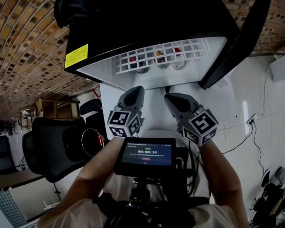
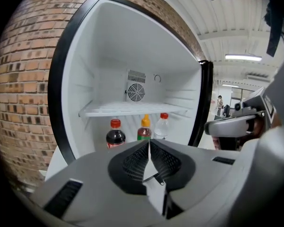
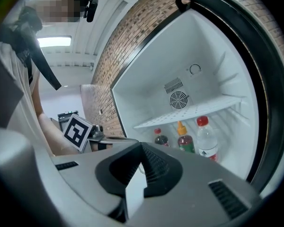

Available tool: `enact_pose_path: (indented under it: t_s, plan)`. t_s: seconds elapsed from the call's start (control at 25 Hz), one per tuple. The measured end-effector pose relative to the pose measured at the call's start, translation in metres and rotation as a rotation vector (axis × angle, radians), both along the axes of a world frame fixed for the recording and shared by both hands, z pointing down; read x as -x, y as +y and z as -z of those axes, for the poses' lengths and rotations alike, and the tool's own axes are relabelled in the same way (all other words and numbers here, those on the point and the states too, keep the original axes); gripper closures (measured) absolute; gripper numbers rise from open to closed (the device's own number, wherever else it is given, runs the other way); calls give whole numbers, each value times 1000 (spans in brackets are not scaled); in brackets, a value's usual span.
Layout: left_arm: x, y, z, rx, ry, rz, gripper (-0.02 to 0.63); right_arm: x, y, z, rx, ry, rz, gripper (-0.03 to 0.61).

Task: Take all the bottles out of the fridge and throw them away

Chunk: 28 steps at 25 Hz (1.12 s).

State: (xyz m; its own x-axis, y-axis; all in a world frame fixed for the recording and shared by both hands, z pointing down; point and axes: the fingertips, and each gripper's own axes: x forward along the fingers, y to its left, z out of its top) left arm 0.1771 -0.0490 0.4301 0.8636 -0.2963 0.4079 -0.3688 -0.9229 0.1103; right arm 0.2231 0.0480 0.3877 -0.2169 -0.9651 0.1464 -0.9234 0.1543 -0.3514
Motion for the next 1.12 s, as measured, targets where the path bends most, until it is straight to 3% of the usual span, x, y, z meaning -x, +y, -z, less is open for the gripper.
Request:
enact_pose_path:
  t_s: [0.28,0.68,0.84,1.12]
  plan:
    - [-3,-27,-9,-37,-97,138,575,-5,7,-7,19,-16,31,575]
    - [-28,-78,-31,-87,-105,273,376,-28,21,-20,51,-21,48,575]
    - [-40,-97,-33,-86,-88,330,354,-33,26,-22,62,-24,51,575]
    - [-53,-115,-38,-243,-80,326,351,-34,38,-35,107,-7,73,575]
